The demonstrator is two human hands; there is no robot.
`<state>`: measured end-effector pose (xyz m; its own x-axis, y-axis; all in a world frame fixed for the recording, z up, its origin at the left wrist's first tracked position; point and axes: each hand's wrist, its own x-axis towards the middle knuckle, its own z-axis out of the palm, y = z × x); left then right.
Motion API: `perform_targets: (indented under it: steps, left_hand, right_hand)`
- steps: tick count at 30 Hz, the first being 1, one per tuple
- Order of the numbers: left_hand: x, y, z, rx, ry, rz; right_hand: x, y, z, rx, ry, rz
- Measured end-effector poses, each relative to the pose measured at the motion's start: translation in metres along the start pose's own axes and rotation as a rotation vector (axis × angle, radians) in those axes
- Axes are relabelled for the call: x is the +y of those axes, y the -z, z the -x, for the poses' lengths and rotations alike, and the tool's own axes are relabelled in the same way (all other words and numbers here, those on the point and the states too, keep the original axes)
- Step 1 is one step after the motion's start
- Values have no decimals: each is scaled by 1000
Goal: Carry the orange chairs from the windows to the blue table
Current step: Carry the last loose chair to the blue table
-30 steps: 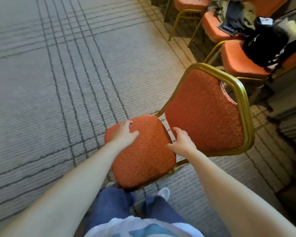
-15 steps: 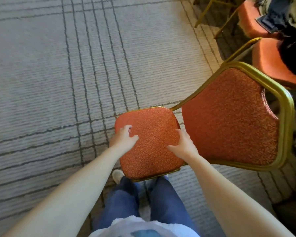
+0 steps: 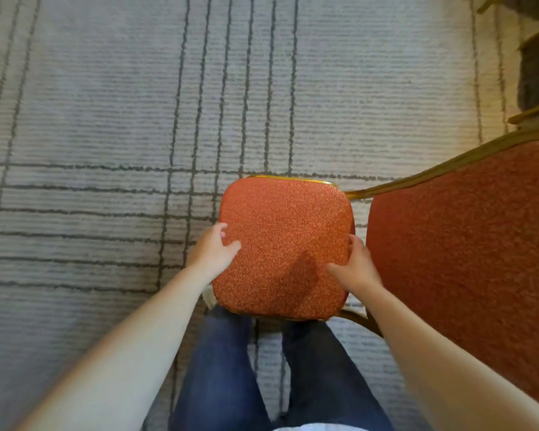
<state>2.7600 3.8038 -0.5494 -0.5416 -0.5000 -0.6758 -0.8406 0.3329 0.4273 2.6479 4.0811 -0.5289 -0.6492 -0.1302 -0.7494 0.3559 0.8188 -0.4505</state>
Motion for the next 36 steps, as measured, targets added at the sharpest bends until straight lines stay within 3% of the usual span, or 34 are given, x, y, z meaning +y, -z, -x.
perform_targets:
  steps: [13, 20, 28, 36]
  left_hand:
    - [-61, -69, -100, 67, 162, 124]
    - [-83, -103, -134, 239, 163, 173]
    - [-92, -108, -135, 288, 169, 363]
    - [-103, -109, -142, 269, 216, 377]
  right_hand:
    - [61, -31, -120, 20, -88, -50]
    - [90, -57, -177, 115, -175, -207]
    - [111, -61, -188, 122, -253, -443]
    - [120, -68, -191, 99, -300, -542]
